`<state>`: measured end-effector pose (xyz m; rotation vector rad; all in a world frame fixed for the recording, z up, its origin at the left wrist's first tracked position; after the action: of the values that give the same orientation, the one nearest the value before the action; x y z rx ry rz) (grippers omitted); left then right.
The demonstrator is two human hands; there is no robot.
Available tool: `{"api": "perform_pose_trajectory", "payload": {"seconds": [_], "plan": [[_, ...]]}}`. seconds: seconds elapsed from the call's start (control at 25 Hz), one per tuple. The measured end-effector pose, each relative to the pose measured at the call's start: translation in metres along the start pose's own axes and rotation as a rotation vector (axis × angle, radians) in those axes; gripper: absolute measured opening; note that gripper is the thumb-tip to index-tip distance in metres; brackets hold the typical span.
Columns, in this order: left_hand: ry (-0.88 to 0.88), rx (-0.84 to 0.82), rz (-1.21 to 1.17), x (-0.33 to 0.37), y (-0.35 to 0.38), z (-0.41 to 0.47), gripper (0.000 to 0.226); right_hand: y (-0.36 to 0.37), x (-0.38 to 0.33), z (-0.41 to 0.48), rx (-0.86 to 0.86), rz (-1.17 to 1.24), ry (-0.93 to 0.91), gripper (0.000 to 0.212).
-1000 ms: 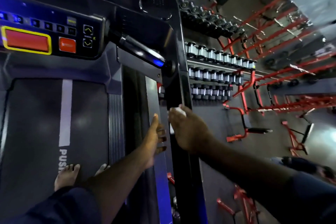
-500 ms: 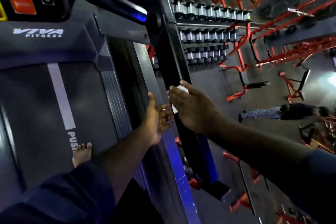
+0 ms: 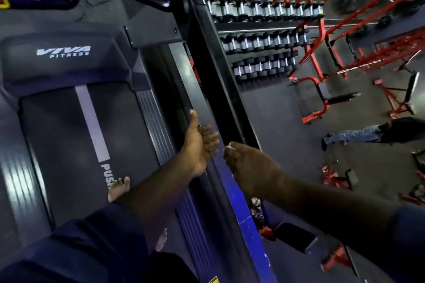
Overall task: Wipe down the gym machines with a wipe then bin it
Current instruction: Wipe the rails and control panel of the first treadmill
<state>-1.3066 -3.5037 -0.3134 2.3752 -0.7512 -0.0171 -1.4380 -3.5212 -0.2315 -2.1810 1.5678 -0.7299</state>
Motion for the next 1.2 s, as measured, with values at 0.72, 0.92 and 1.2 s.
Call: {"api": "perform_pose_trajectory", "payload": {"seconds": [0.72,0.92,1.2], "plan": [[0.224,0.022,0.384,-0.074,0.027,-0.063,0.046,0.042,-0.039,-0.038,0.685,-0.028,0.340,0.045],[0.361,0.140,0.577,-0.069,0.041,-0.075,0.058,0.053,-0.060,-0.060,0.822,0.001,0.220,0.035],[0.937,0.251,1.910,-0.050,0.063,-0.091,0.072,0.081,-0.099,-0.047,1.311,0.769,0.792,0.052]]}}
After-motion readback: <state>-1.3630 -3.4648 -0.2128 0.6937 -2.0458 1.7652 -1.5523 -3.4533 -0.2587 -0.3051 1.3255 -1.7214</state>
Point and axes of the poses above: each hand's wrist, its own z-axis towards the middle knuckle, its own y-axis out of the palm, x = y × z, the point moved 3 cm from there along z, towards the middle knuckle, and after that the axes turned 8 degrees about -y, right-handed, at the moved point
